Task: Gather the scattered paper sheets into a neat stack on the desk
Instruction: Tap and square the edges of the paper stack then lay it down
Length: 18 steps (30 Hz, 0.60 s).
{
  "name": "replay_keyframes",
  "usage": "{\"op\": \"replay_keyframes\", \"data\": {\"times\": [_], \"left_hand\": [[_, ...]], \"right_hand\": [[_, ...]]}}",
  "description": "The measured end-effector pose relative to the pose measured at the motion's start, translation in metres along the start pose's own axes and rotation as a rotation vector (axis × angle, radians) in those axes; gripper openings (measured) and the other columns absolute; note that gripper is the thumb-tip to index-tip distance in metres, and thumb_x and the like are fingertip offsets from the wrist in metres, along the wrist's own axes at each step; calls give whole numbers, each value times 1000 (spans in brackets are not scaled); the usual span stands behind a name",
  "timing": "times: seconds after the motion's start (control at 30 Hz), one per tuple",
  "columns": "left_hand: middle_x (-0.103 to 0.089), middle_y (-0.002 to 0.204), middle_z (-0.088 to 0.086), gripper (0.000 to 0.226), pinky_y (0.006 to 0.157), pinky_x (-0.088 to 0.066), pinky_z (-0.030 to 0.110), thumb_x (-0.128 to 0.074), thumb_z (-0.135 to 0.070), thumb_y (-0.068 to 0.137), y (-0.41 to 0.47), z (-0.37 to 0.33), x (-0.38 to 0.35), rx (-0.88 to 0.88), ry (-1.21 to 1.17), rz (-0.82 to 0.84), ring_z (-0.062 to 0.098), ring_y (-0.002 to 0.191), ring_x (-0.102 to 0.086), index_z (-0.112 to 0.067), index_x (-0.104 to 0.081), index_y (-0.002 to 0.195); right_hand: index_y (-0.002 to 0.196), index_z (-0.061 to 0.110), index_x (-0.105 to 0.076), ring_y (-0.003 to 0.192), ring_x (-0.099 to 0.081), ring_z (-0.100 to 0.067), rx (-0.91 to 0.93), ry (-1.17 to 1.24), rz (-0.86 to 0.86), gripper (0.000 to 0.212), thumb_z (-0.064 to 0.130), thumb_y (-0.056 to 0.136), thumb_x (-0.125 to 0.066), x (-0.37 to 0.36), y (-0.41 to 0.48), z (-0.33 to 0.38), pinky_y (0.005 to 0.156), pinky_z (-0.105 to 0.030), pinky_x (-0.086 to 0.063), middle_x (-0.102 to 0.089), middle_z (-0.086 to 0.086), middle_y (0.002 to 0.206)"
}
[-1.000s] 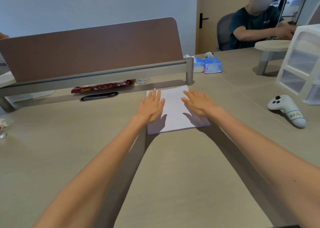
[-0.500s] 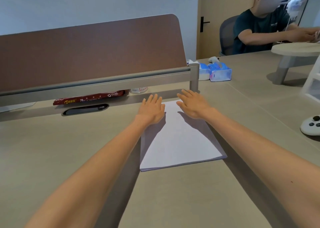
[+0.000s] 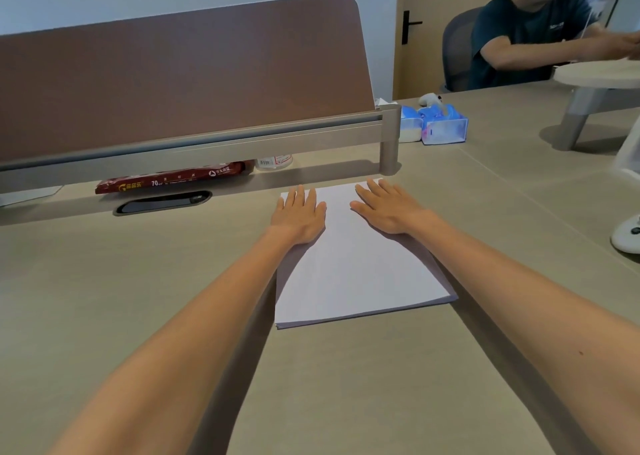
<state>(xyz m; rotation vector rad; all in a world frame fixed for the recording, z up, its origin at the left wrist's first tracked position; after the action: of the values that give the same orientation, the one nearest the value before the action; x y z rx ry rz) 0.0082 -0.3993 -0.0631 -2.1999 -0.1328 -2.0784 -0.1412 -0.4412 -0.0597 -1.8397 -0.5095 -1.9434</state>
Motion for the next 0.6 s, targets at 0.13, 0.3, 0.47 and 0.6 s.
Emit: {"op": "replay_keyframes", "data": {"times": [0.13,0.3,0.47,0.6], "left_hand": [[4,162,11,58,120,1,47,-10,-39,103,-1,0,0,0,-9,-9,27,150,5,-14,-3,155],[7,162,9,57,120,2,47,-10,-39,103,-3,-1,2,11,-17,-4,26,150,7,-16,-1,155],[1,163,7,56,120,0,44,-13,-39,104,-14,-8,24,-42,-68,-148,24,150,3,-16,-5,155],[-17,161,5,52,120,-9,42,-21,-34,105,-38,-19,49,-127,-71,-248,23,149,-13,-15,-23,153]], "right_hand": [[154,24,-1,149,7,-26,1,16,-2,63,54,99,-9,-3,1,-1,120,-44,-1,5,-4,162],[154,22,-2,149,6,-26,-1,13,0,64,54,99,-9,0,1,-1,120,-44,0,4,-4,162],[154,18,-9,149,-2,-25,17,64,-110,61,49,102,-16,24,-11,10,119,-42,-4,-3,-5,162],[149,13,-29,141,-32,-27,22,151,-251,54,39,102,-35,59,-36,24,111,-41,-31,-29,-7,156]]}}
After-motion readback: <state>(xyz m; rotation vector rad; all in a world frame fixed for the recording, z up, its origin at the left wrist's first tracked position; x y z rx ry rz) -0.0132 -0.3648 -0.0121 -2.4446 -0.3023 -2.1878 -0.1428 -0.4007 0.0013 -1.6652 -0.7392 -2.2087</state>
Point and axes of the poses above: each hand's wrist, its own y-axis towards the middle knuckle, its own x-axis out of the back of the hand, z = x × y, the point moved 10 cm from there along y, towards the middle knuckle
